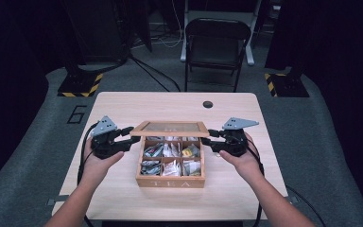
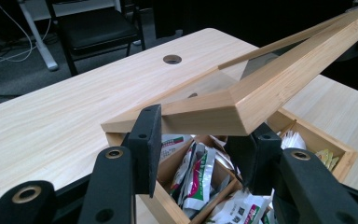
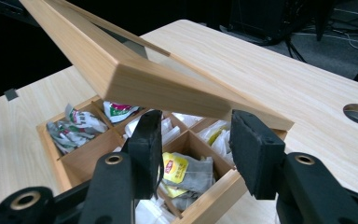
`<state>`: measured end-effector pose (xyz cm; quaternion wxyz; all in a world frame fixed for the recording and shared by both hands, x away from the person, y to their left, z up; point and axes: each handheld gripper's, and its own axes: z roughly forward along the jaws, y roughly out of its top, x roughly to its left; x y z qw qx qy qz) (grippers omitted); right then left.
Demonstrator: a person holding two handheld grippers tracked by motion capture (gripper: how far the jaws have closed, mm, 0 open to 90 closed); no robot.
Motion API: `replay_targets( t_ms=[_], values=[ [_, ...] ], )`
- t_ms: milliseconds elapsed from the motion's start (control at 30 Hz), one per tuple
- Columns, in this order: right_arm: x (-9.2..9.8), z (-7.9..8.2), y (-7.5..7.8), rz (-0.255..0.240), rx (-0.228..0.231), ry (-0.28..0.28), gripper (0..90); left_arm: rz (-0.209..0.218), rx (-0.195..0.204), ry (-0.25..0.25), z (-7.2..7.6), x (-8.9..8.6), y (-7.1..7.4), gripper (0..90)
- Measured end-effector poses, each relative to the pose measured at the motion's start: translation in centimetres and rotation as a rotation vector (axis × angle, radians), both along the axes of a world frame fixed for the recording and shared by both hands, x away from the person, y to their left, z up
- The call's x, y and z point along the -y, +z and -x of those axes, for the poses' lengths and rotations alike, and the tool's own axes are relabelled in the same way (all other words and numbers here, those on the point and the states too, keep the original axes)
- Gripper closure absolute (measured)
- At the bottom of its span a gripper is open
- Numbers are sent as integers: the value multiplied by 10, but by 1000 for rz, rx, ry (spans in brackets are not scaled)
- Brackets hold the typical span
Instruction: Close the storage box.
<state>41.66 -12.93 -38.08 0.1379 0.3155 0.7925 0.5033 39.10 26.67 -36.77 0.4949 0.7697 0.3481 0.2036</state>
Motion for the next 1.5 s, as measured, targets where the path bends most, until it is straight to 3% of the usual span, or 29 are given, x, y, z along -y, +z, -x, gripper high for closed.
replay_targets(
  t_ms=[333,700,800,1133,1500],
  values=[
    [2,14,0,-23,19,16,526,-8,3,-4,10,0,-11,556],
    [0,30,2,27,64,25,536,-33,6,-3,17,0,-17,555],
    [0,33,-1,31,65,27,536,-51,12,-1,20,1,-20,555],
    [0,39,-11,21,71,16,535,-44,14,-10,30,0,-24,550],
    [1,48,-29,23,54,26,529,-35,4,-17,40,-1,-44,551]
  ],
)
